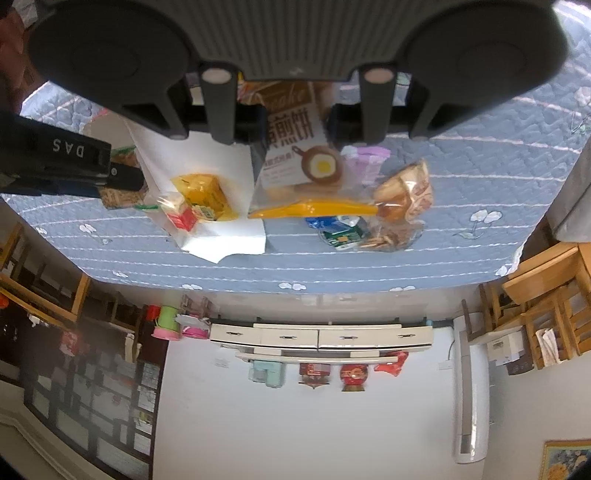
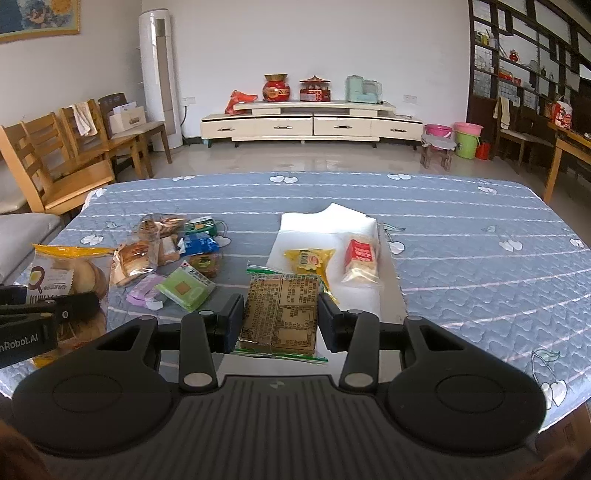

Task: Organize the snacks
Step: 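Carry the egg-print bag and biscuit pack over the white paper with both grippers, then lower both packs onto the white paper and open both grippers, then move both tools back to the snack pile, then grasp the red-print bread bag with the left gripper while the right moves to the green pack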

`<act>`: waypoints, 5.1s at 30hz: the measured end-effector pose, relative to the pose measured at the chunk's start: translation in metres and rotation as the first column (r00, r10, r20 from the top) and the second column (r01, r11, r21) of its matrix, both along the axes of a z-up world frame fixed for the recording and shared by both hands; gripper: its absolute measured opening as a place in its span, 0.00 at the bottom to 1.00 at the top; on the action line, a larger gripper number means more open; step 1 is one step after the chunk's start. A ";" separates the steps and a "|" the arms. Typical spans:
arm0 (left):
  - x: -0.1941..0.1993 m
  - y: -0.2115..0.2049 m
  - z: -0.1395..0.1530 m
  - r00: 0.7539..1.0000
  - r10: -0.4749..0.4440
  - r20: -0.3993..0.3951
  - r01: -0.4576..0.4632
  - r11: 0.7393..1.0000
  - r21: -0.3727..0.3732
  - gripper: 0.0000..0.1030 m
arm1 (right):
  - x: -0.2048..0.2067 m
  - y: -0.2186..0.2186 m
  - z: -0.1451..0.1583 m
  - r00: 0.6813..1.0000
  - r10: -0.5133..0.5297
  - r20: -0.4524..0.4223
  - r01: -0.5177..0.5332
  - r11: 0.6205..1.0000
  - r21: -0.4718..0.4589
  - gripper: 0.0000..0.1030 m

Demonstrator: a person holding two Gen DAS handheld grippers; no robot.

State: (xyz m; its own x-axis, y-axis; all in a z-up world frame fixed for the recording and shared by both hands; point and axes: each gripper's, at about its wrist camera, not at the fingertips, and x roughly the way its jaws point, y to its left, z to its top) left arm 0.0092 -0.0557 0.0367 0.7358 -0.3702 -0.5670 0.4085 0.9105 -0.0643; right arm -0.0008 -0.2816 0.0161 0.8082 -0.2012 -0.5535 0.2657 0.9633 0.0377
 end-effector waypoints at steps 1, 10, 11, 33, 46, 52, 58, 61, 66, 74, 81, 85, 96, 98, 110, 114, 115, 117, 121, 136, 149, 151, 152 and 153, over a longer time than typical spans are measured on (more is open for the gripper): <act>0.000 -0.003 0.000 1.000 -0.007 0.000 0.007 1.000 0.001 0.27 | 0.000 -0.001 0.000 1.000 -0.005 -0.001 0.005 1.000 0.000 0.51; 0.004 -0.023 -0.003 0.998 -0.055 -0.002 0.055 0.998 0.016 0.27 | -0.002 -0.012 -0.003 0.999 -0.039 -0.004 0.039 0.999 0.007 0.51; 0.004 -0.026 -0.003 0.998 -0.061 -0.002 0.061 0.998 0.019 0.27 | -0.002 -0.013 -0.003 0.999 -0.043 -0.004 0.043 0.999 0.008 0.51; 0.021 -0.087 -0.022 0.981 -0.192 -0.040 0.194 0.981 0.032 0.27 | 0.007 -0.050 -0.016 0.991 -0.133 -0.016 0.134 0.989 0.060 0.51; 0.030 -0.120 -0.041 0.963 -0.256 -0.085 0.260 0.965 0.033 0.27 | 0.030 -0.061 -0.026 0.990 -0.130 -0.054 0.132 0.990 0.045 0.51; 0.034 -0.129 -0.049 0.957 -0.269 -0.107 0.274 0.961 0.037 0.27 | 0.037 -0.068 -0.027 0.990 -0.123 -0.064 0.125 0.992 0.036 0.51; 0.037 -0.138 -0.054 0.953 -0.281 -0.116 0.287 0.957 0.038 0.27 | 0.045 -0.074 -0.028 0.991 -0.118 -0.066 0.119 0.993 0.021 0.51; 0.037 -0.142 -0.055 0.950 -0.290 -0.119 0.296 0.955 0.035 0.27 | 0.050 -0.077 -0.029 0.991 -0.114 -0.070 0.115 0.993 0.014 0.51; 0.037 -0.148 -0.053 0.945 -0.303 -0.120 0.308 0.951 0.027 0.27 | 0.053 -0.082 -0.030 0.991 -0.112 -0.071 0.113 0.994 0.010 0.51; 0.030 -0.152 -0.055 0.937 -0.321 -0.137 0.327 0.945 0.026 0.52 | 0.051 -0.083 -0.027 0.987 -0.149 -0.057 0.148 0.989 -0.021 0.62; 0.023 -0.139 -0.041 0.962 -0.255 -0.099 0.260 0.965 0.032 0.75 | 0.039 -0.080 -0.017 0.984 -0.178 -0.021 0.177 0.984 -0.023 0.68; 0.022 -0.126 -0.032 0.975 -0.209 -0.077 0.212 0.977 0.035 0.82 | 0.033 -0.073 -0.012 0.984 -0.180 -0.004 0.180 0.983 -0.021 0.80; 0.018 -0.078 -0.016 0.996 -0.072 -0.048 0.073 0.997 0.026 0.85 | 0.025 -0.048 -0.005 0.989 -0.144 0.020 0.144 0.989 -0.013 1.00; 0.019 -0.069 -0.016 0.998 -0.052 -0.047 0.053 0.998 0.026 0.85 | 0.027 -0.043 -0.005 0.991 -0.130 0.020 0.131 0.991 -0.013 1.00; 0.026 -0.018 -0.019 0.996 0.065 -0.056 -0.065 0.998 0.006 0.85 | 0.039 -0.008 -0.010 0.999 -0.035 0.002 0.035 0.999 -0.015 1.00; 0.033 0.000 -0.023 0.992 0.104 -0.064 -0.105 0.995 0.002 0.85 | 0.043 0.001 -0.012 1.000 -0.003 -0.001 0.003 1.000 -0.010 1.00; 0.036 0.005 -0.026 0.991 0.118 -0.068 -0.118 0.993 0.004 0.85 | 0.045 0.003 -0.012 1.000 0.005 -0.003 -0.005 1.000 -0.014 1.00; 0.041 0.015 -0.030 0.987 0.141 -0.076 -0.142 0.990 0.004 0.86 | 0.047 0.007 -0.014 1.000 0.017 -0.007 -0.018 1.000 -0.015 1.00; 0.060 0.035 -0.037 0.972 0.214 -0.097 -0.214 0.977 0.008 0.87 | 0.051 0.010 -0.019 0.999 0.034 -0.015 -0.034 0.999 -0.007 1.00; 0.154 0.063 -0.058 0.986 -0.144 0.083 0.120 0.963 0.243 0.98 | 0.057 0.009 -0.029 0.996 0.077 -0.036 -0.076 0.997 0.034 1.00; 0.221 0.035 -0.102 0.922 -0.386 -0.028 0.368 0.852 0.373 0.99 | 0.079 0.000 -0.041 0.996 0.036 -0.086 -0.031 0.998 0.051 1.00; 0.230 0.038 -0.105 0.927 -0.373 -0.045 0.368 0.875 0.314 0.87 | 0.083 0.000 -0.042 0.995 0.033 -0.090 -0.028 0.998 0.053 1.00; 0.230 0.041 -0.105 0.930 -0.362 -0.064 0.365 0.889 0.276 0.75 | 0.084 0.001 -0.043 0.995 0.033 -0.091 -0.029 0.998 0.050 1.00; 0.231 0.043 -0.105 0.937 -0.342 -0.074 0.350 0.903 0.249 0.73 | 0.085 0.002 -0.043 0.995 0.035 -0.092 -0.030 0.998 0.047 1.00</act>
